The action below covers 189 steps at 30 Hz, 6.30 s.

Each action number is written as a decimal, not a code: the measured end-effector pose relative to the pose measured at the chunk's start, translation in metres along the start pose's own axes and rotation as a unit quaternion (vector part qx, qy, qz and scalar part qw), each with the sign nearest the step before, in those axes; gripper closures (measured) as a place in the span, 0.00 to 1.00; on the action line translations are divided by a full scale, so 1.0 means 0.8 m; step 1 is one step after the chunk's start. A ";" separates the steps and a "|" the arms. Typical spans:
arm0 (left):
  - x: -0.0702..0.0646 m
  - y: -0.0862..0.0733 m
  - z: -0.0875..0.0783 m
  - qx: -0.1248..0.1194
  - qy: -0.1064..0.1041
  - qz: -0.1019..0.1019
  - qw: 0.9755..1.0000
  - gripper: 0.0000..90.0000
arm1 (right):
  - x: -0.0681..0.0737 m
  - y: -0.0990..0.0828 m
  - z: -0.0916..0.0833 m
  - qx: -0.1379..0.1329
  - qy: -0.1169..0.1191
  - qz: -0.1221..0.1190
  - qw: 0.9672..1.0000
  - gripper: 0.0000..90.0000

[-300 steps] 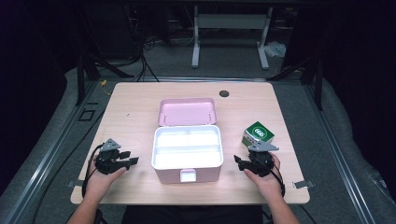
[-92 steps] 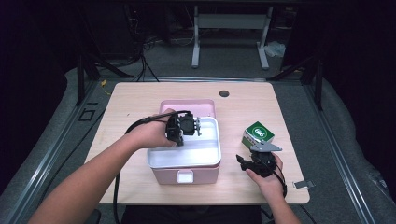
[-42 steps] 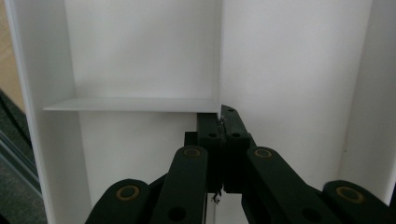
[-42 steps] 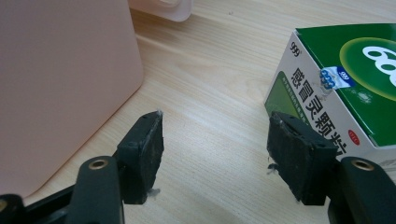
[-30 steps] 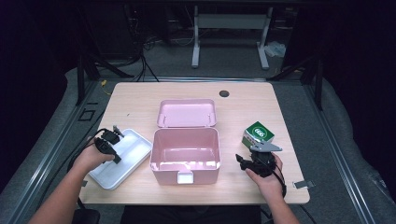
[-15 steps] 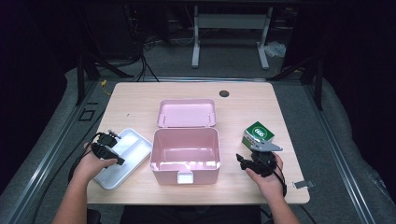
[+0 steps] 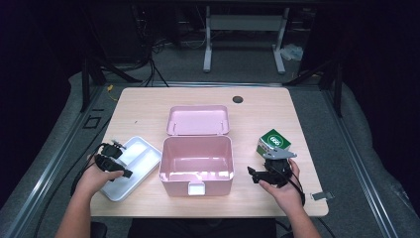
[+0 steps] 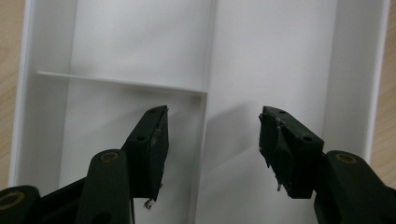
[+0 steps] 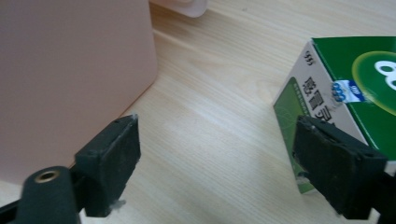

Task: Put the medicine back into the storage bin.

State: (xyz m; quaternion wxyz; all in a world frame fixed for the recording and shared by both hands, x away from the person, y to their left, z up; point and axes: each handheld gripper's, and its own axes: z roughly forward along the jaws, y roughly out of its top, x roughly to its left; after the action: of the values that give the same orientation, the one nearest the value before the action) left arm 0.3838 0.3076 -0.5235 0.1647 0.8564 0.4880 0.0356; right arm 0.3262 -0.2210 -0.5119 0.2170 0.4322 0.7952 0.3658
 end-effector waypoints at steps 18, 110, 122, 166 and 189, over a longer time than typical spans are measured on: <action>-0.002 -0.004 -0.015 -0.021 -0.012 -0.001 1.000 0.48 | -0.022 0.071 -0.001 0.093 0.019 -0.067 0.993 0.45; 0.003 -0.009 -0.019 -0.023 -0.011 -0.013 1.000 0.48 | -0.121 0.170 0.039 0.357 0.036 -0.049 0.932 0.18; 0.004 -0.009 -0.019 -0.023 -0.011 -0.014 1.000 0.48 | -0.102 0.199 0.006 0.348 0.060 -0.087 0.932 0.18; 0.004 -0.009 -0.019 -0.019 -0.012 -0.011 1.000 0.48 | 0.052 0.274 -0.037 0.303 0.202 -0.356 0.861 0.19; 0.004 -0.009 -0.018 -0.019 -0.014 -0.011 1.000 0.48 | 0.132 0.288 -0.001 0.301 0.230 -0.401 0.834 0.19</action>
State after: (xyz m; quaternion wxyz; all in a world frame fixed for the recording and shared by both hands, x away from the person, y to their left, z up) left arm 0.3764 0.3176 -0.5127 0.1877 0.8484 0.4939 0.0313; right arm 0.3911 -0.0491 -0.3371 0.0145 0.0222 0.9966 0.0780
